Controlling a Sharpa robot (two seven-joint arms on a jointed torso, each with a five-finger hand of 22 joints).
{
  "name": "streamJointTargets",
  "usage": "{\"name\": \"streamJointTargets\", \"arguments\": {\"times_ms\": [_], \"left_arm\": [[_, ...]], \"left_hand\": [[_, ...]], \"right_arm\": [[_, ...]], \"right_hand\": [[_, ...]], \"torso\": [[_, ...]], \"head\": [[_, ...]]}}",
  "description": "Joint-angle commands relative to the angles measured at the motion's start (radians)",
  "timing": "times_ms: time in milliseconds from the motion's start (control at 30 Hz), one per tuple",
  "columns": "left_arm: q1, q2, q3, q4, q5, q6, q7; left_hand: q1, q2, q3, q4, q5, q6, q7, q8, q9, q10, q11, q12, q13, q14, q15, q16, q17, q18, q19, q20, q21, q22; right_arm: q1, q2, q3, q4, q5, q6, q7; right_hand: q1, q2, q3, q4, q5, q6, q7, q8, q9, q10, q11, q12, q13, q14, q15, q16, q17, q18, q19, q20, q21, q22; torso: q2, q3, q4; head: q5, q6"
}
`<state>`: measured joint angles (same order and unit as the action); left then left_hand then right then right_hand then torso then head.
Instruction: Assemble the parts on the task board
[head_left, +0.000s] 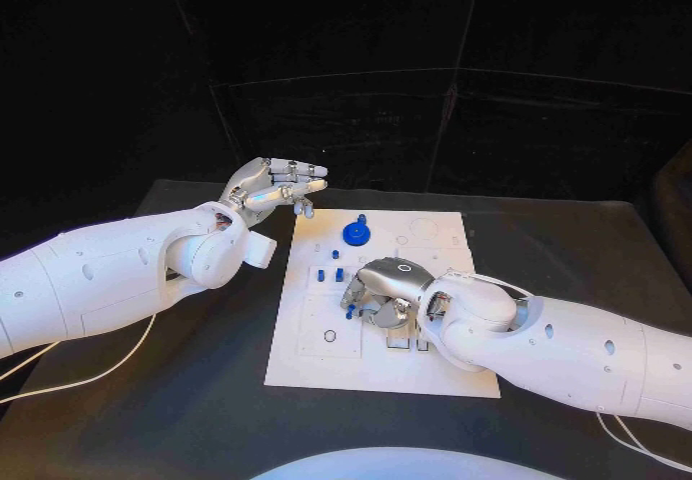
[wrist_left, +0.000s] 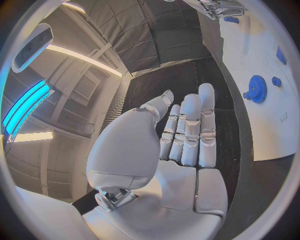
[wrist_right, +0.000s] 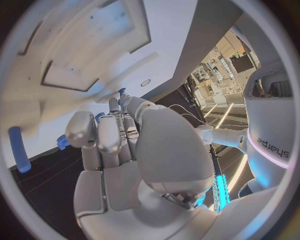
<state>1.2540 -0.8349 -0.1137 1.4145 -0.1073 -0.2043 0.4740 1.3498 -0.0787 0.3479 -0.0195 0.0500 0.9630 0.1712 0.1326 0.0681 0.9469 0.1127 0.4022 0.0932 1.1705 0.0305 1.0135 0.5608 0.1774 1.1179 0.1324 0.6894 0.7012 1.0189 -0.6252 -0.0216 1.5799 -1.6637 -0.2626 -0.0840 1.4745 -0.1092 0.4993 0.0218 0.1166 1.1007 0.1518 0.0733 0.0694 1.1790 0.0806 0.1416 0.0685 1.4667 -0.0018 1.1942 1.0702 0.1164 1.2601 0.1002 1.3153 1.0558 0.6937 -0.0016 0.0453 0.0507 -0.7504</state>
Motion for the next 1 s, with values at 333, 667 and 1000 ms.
{"name": "streamJointTargets", "arguments": {"times_ms": [333, 667, 1000], "left_arm": [[0.001, -0.001, 0.001, -0.002, 0.004, 0.010, 0.006], [0.001, 0.000, 0.001, -0.006, 0.004, 0.010, 0.003], [0.002, -0.002, 0.001, -0.007, 0.004, 0.010, 0.002]], "left_hand": [[0.002, 0.009, -0.004, 0.001, 0.000, -0.004, 0.007, 0.002, -0.001, -0.011, 0.002, 0.007, -0.002, -0.004, 0.001, -0.006, -0.002, 0.006, -0.004, -0.001, -0.004, -0.002], [0.002, 0.009, -0.004, 0.001, 0.000, -0.004, 0.007, 0.002, -0.001, -0.011, 0.002, 0.007, -0.002, -0.004, 0.001, -0.006, -0.002, 0.006, -0.004, -0.001, -0.004, -0.002], [0.002, 0.010, -0.004, 0.001, 0.000, -0.004, 0.007, 0.002, -0.001, -0.012, 0.003, 0.007, -0.002, -0.004, 0.001, -0.006, -0.003, 0.006, -0.003, -0.001, -0.005, -0.003]], "right_arm": [[-0.001, 0.004, -0.001, 0.005, -0.039, 0.035, 0.003], [-0.002, 0.000, -0.002, 0.003, -0.042, 0.020, 0.012], [-0.002, 0.000, -0.002, -0.003, -0.033, 0.001, 0.023]], "right_hand": [[-0.018, -0.009, 0.006, -0.006, 0.002, 0.000, 0.006, -0.006, 0.002, 0.000, 0.005, -0.003, 0.002, 0.017, 0.002, 0.003, 0.000, -0.009, 0.001, 0.006, 0.004, -0.002], [-0.045, -0.020, -0.006, -0.009, 0.017, -0.007, 0.006, -0.007, 0.001, -0.006, 0.006, -0.005, 0.001, 0.017, 0.004, 0.005, 0.000, -0.008, -0.001, 0.008, 0.003, -0.003], [-0.099, -0.049, -0.036, 0.000, 0.045, -0.060, 0.021, -0.012, -0.004, -0.062, 0.024, -0.034, -0.005, 0.006, 0.019, -0.013, -0.026, -0.002, -0.027, 0.019, -0.020, -0.042]], "torso": [[-0.001, 0.0002, -0.0007], [0.000, -0.0002, -0.0007], [0.000, -0.0008, 0.0001]], "head": [[0.004, -0.002], [0.004, -0.003], [0.002, -0.002]]}}
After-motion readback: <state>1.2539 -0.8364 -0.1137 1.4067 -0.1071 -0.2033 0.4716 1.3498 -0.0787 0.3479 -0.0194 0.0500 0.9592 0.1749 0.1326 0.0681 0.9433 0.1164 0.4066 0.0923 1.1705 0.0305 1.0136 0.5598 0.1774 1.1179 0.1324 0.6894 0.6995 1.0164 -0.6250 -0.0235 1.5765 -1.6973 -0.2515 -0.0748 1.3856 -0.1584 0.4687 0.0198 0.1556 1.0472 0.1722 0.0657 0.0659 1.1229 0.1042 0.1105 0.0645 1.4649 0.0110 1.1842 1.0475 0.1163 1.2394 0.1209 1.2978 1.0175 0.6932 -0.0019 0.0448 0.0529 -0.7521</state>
